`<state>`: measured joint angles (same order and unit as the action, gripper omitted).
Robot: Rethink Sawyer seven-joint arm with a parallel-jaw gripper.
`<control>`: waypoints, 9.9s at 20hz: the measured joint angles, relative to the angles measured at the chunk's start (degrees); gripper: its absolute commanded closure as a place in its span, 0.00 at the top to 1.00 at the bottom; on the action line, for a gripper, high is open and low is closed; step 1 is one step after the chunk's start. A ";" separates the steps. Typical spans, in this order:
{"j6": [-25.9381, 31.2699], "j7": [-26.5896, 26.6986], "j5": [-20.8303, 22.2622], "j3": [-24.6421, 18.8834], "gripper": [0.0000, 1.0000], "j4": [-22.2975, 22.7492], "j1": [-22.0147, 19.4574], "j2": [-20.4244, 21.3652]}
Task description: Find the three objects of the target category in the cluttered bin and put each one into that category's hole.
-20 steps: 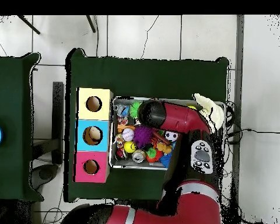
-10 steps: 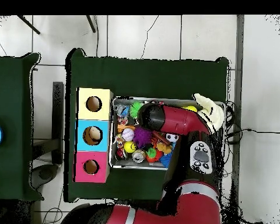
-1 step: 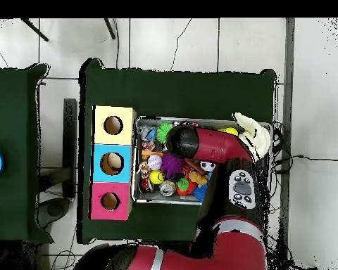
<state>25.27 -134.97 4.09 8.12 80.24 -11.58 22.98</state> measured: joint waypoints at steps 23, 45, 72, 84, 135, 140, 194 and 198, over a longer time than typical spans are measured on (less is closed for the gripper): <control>-3.20 0.00 0.00 0.03 1.00 -2.00 -0.03 -3.44; -3.33 0.00 0.00 -0.56 1.00 -2.34 -0.64 -4.45; -3.29 0.00 -0.03 -0.77 1.00 -1.27 3.34 -2.25; -3.31 0.00 -0.01 -0.81 1.00 -1.16 3.22 -2.17; 2.02 0.00 0.01 -0.21 0.00 0.24 3.63 1.79; 2.02 0.00 0.02 -0.21 0.00 0.43 3.63 2.87; 5.43 0.00 -0.25 -0.38 0.00 4.31 8.99 11.83; 7.61 0.00 -0.72 -0.38 0.00 4.30 10.02 12.04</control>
<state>32.88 -134.97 3.37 7.74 84.54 -1.57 35.02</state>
